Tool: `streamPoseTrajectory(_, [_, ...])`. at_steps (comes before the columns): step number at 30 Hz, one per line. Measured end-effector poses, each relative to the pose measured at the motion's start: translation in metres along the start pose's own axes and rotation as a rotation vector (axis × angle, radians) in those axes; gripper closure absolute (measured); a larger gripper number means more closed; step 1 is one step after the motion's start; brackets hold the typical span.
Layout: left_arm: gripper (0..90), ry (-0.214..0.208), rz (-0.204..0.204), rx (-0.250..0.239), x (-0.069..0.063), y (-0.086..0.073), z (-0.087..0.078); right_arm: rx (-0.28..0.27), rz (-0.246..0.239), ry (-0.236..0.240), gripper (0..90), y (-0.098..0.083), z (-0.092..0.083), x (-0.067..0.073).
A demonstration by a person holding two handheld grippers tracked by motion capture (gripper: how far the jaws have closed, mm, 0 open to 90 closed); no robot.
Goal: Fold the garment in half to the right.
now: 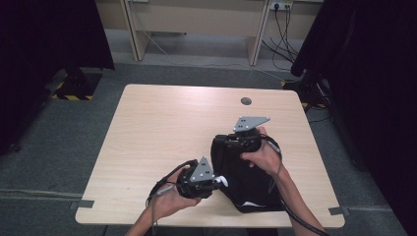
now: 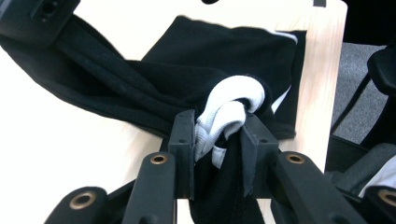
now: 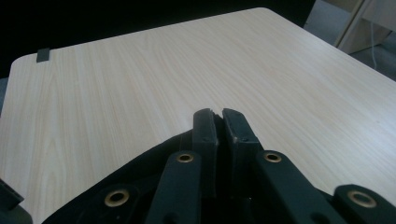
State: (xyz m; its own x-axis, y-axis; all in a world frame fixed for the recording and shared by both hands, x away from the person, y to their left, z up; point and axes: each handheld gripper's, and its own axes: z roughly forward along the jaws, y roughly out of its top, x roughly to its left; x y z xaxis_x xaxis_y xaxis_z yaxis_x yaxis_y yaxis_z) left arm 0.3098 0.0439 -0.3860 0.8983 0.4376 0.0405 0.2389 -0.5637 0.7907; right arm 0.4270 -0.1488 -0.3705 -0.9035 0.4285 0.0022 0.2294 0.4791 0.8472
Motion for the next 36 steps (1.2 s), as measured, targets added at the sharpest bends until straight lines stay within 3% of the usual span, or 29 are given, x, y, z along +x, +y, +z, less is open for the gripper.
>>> streamPoseTrajectory(8, [69.1, -0.037, 0.069, 0.013, -0.008, 0.034, 0.024, -0.035, 0.038, -0.047, 84.7, -0.021, -0.036, -0.015])
streamPoseTrajectory(14, [69.1, -0.065, 0.086, 0.023, -0.013, 0.053, 0.045, -0.053, 0.073, -0.092, 84.8, -0.040, -0.059, -0.027])
streamPoseTrajectory(23, [69.1, -0.115, 0.092, 0.037, -0.025, 0.066, 0.088, -0.049, 0.115, -0.141, 84.7, -0.068, -0.083, -0.041])
streamPoseTrajectory(27, [68.9, -0.123, 0.094, 0.053, -0.030, 0.064, 0.106, -0.039, 0.141, -0.168, 84.5, -0.085, -0.090, -0.048])
streamPoseTrajectory(32, [67.7, -0.144, 0.042, 0.060, -0.027, 0.057, 0.129, 0.007, 0.188, -0.195, 82.5, -0.109, -0.091, -0.059])
streamPoseTrajectory(34, [64.0, -0.162, 0.022, 0.049, -0.027, 0.056, 0.134, 0.018, 0.208, -0.206, 74.9, -0.115, -0.090, -0.062])
streamPoseTrajectory(36, [54.2, -0.170, -0.012, 0.019, -0.026, 0.056, 0.133, 0.031, 0.231, -0.248, 62.6, -0.117, -0.090, -0.064])
